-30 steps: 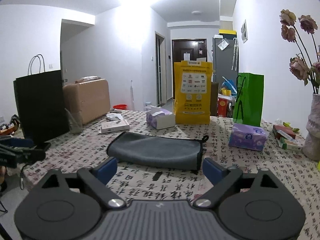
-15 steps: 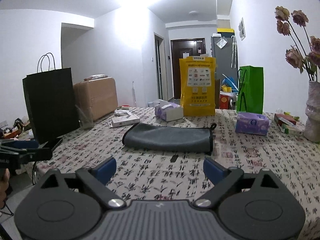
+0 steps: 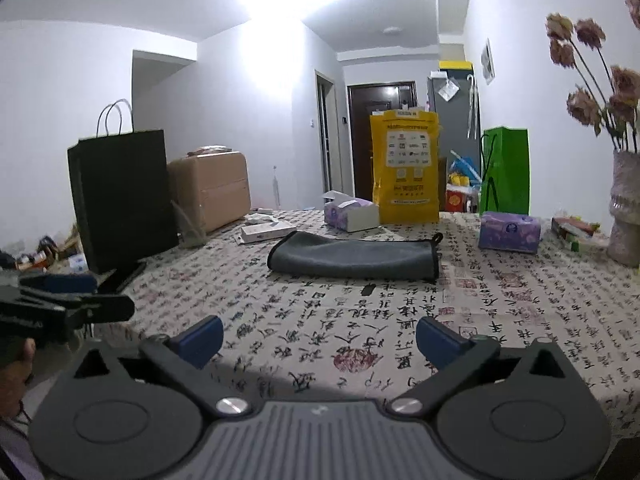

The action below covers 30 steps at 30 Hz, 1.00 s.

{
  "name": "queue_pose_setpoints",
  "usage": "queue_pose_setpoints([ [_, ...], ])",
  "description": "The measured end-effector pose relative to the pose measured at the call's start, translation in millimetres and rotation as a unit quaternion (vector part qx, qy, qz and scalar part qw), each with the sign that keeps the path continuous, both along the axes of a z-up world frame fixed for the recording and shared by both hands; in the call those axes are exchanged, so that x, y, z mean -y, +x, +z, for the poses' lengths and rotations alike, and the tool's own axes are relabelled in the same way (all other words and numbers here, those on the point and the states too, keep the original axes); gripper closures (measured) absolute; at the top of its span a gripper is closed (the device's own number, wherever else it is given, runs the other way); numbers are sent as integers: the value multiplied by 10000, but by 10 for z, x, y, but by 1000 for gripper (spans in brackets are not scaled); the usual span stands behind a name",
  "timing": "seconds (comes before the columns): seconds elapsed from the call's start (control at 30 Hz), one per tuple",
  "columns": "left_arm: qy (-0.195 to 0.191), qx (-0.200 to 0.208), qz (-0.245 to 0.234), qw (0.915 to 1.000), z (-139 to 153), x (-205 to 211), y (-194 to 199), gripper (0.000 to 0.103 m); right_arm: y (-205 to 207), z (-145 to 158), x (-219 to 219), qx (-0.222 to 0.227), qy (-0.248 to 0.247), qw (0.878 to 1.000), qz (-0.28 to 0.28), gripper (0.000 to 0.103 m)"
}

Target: Fold towel

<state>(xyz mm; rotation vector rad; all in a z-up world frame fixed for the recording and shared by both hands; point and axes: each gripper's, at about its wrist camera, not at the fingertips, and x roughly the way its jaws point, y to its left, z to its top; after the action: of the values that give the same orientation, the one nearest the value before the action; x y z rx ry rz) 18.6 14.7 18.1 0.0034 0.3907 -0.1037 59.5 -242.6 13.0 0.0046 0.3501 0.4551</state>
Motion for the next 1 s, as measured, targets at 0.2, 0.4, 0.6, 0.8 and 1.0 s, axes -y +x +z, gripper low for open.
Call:
queue_pose_setpoints([
  [0.2,-15,-147,-59,9999,-79,66,-38,0,-142,-86,-9,-148,79,9999,-24,0],
  [0.4,21,-56,-61,10000,-67,103,-97,0,-229,-169,-21,-284,102,9995,10,0],
  [0.6,0,-91,-29,10000,-55,103,-84,0,-250,-137,-41,-228,102,9997,1,0],
  [0.8,3,-87,-29,10000,-52,101,-80,0,-254,-129,-46,-203,132,9997,34,0],
  [1.0,0,-88,-25,10000,-56,99,-82,0,-254,-121,-38,-184,156,9997,21,0],
])
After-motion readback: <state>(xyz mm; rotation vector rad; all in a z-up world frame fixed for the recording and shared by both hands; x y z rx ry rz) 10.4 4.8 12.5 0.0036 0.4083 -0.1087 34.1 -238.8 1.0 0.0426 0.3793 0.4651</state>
